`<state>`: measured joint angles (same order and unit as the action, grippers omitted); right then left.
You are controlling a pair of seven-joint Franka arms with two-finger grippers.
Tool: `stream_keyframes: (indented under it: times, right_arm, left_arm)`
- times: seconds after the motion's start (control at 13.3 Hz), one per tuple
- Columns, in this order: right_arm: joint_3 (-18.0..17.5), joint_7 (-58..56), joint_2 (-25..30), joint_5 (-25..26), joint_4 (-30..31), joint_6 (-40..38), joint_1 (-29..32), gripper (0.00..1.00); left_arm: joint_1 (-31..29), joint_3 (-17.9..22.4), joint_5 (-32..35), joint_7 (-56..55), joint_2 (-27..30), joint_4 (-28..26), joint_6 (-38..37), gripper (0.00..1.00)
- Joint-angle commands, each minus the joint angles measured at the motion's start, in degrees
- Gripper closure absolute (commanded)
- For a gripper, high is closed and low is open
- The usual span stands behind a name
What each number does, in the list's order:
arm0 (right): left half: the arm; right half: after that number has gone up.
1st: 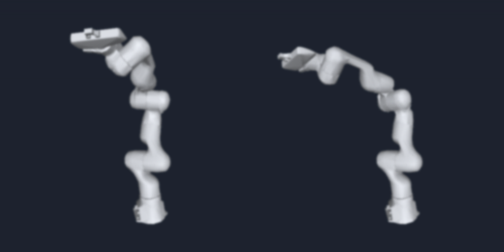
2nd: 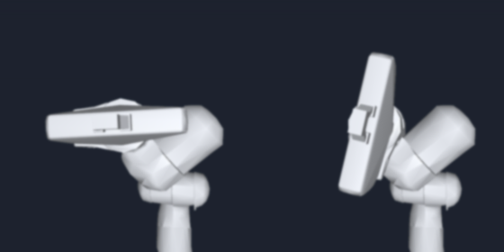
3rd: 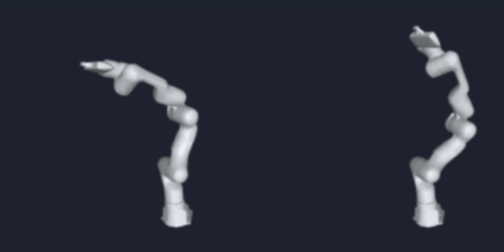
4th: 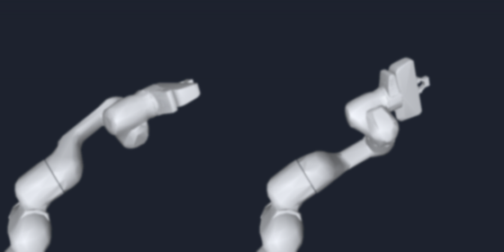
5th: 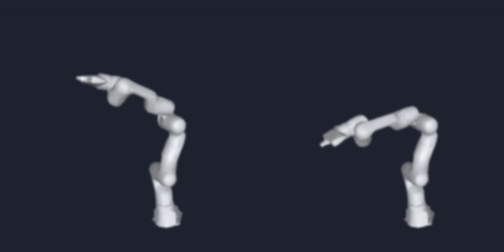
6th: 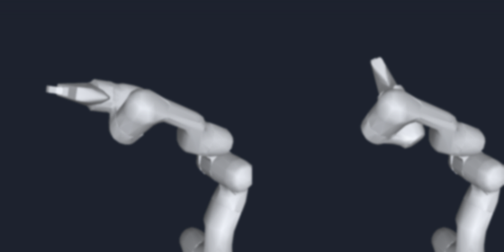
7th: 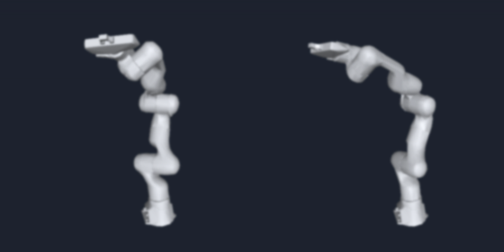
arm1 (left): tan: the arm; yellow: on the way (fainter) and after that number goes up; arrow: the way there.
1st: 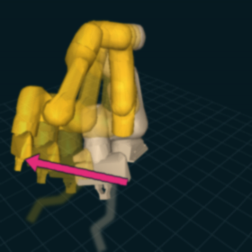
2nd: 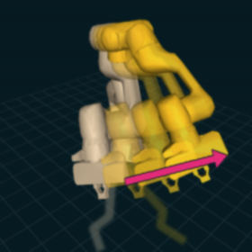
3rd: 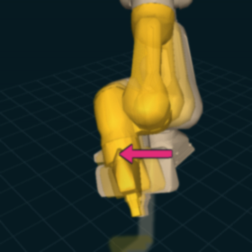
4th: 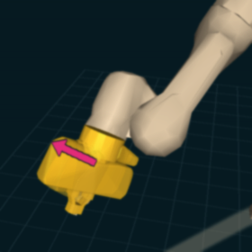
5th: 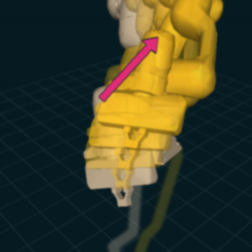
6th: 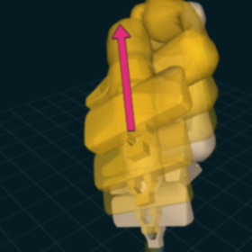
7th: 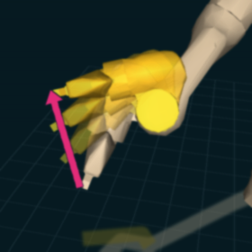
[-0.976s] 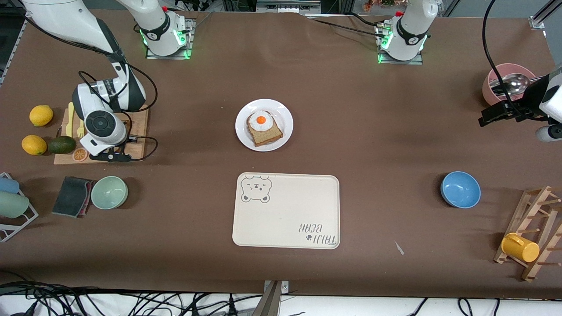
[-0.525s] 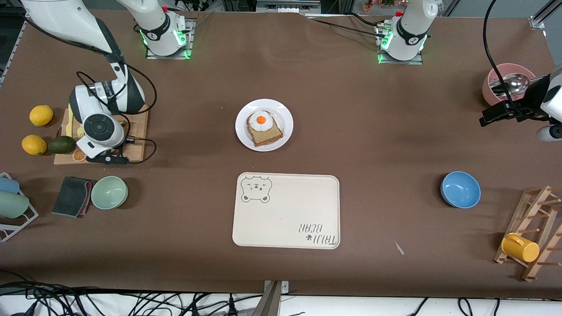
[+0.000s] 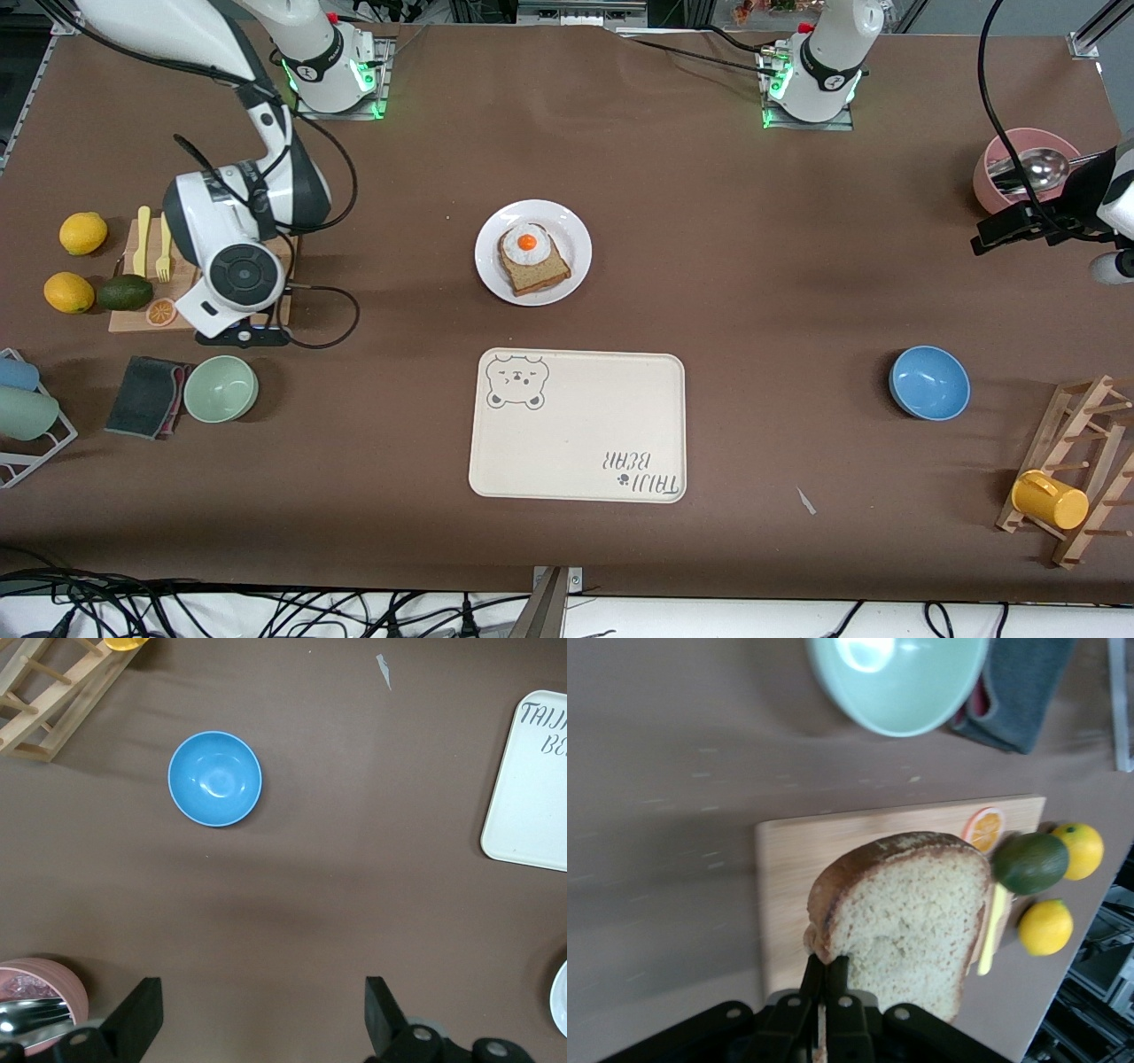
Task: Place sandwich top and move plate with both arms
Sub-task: 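Lift the bread slice and carry it over the white plate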
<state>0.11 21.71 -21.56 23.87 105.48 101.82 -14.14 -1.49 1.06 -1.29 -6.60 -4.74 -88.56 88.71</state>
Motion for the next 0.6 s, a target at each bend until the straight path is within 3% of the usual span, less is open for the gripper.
stream_keyframes:
  times: [0.0, 0.3, 0.53]
  right_arm:
    - [0.0, 1.6, -2.7, -5.9, -8.0, -7.1, -3.9, 1.00]
    - [0.0, 12.9, -4.9, -18.1, -12.8, -8.2, -12.3, 1.00]
    - [-0.1, 20.9, -6.4, -23.0, -15.6, -8.1, -19.7, 1.00]
  left_arm:
    - [-0.4, -0.1, -1.4, 1.2, 0.3, 0.6, -0.4, 0.00]
    - [-0.4, 0.1, -0.9, 4.6, 0.3, 0.6, 0.0, 0.00]
    - [-0.4, 0.2, -1.3, 8.2, 0.3, 1.4, 0.0, 0.00]
